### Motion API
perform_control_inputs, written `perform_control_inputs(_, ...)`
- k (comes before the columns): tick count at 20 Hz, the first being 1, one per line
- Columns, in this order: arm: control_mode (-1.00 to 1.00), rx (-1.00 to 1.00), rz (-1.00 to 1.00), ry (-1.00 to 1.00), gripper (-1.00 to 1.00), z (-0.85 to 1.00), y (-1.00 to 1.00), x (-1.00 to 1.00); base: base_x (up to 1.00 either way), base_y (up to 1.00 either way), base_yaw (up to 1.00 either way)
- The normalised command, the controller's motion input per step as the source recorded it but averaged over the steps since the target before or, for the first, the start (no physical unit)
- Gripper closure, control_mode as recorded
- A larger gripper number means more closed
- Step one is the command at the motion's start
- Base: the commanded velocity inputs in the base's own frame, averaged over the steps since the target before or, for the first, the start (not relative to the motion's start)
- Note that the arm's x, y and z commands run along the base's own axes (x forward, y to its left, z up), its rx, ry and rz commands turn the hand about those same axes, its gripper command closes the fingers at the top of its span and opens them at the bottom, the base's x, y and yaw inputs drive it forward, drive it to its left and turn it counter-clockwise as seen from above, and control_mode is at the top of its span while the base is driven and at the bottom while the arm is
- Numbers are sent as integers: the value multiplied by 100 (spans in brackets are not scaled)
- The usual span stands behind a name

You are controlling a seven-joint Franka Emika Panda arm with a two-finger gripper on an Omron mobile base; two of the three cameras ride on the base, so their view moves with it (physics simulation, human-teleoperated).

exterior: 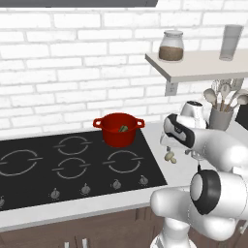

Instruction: Put the mushroom and cucumber in the pot. Retrieve the spatula and lightly stir the vegetables in the pot.

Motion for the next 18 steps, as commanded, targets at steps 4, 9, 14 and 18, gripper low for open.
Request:
perform_control_inputs(4, -100, -2, 12, 0, -100, -28, 0, 0, 0, 0, 0)
perform_control_inputs(9, -100, 0, 11, 0, -100, -19, 0, 4, 0, 0, 0)
perform_control_inputs(14, -100, 0, 10, 0, -100, -16, 0, 15, 0, 0, 0)
perform_control_inputs(18, -100, 0, 7, 0, -100, -17, 0, 27, 0, 0, 0)
